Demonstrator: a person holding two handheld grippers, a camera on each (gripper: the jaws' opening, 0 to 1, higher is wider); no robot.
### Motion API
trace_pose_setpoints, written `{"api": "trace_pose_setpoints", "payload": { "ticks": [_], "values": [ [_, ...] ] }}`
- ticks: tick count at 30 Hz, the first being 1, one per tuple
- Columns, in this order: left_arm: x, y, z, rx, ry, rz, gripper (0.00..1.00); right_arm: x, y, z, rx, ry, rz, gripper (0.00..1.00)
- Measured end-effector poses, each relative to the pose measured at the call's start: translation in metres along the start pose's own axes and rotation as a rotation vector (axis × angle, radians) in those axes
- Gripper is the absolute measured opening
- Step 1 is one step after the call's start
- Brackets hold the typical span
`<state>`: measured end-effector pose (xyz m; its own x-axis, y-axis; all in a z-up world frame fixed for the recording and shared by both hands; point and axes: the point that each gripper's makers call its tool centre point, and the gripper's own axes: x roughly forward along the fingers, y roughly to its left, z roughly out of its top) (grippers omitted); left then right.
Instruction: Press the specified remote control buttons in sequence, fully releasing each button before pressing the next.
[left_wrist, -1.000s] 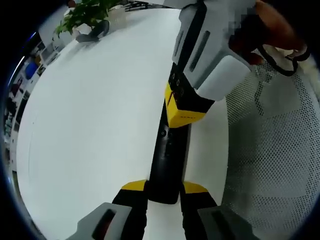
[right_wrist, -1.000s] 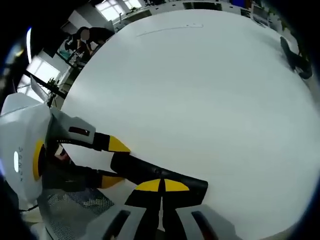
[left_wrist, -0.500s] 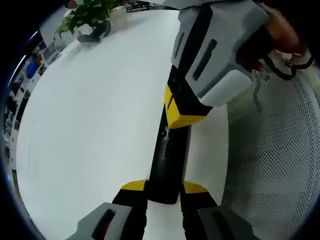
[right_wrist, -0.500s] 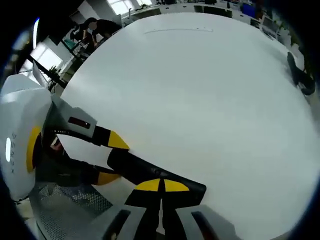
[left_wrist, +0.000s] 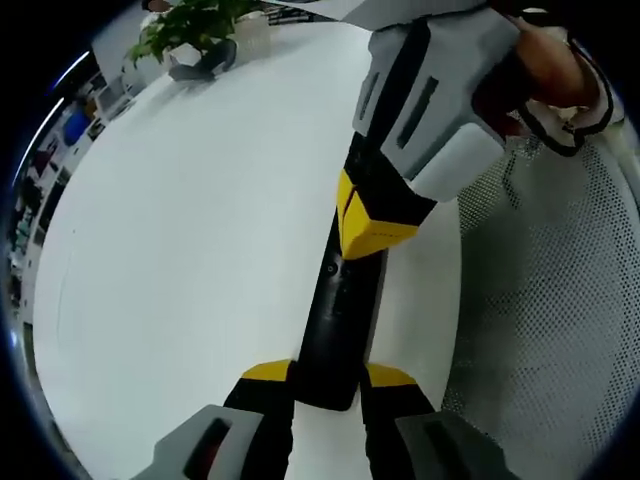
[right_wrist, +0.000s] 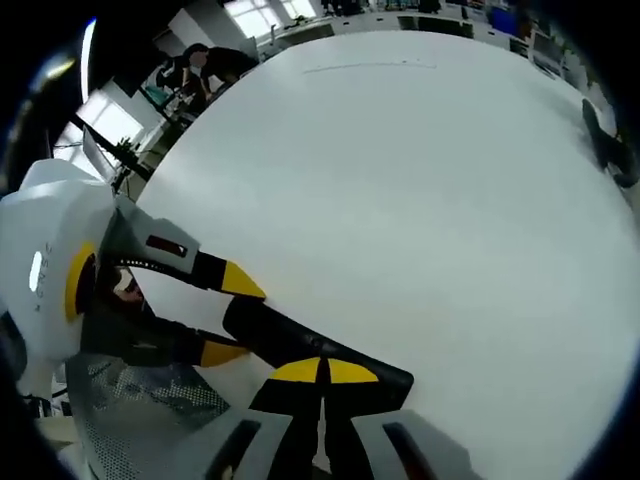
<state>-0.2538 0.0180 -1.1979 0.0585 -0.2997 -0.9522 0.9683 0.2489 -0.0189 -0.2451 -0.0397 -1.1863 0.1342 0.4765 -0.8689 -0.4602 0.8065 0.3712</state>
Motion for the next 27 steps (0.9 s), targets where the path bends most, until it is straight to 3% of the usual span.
{"api": "trace_pose_setpoints", "payload": {
  "ticks": [9,16,27],
  "values": [
    [0.000,-0.001,0.000,-0.025,0.000,0.015,0.25,0.000,-0.001,0.001,0.053,0.017,0.071,0.00],
    [0.000,-0.001,0.001,-0.024,0.044,0.017,0.25,0.000,-0.001,0.000,0.074,0.041,0.086,0.00],
    [0.000,-0.001,0.001,-0.031,0.057,0.029,0.25,-0.009,-0.002,-0.008,0.099,0.083,0.112,0.00]
  ]
}}
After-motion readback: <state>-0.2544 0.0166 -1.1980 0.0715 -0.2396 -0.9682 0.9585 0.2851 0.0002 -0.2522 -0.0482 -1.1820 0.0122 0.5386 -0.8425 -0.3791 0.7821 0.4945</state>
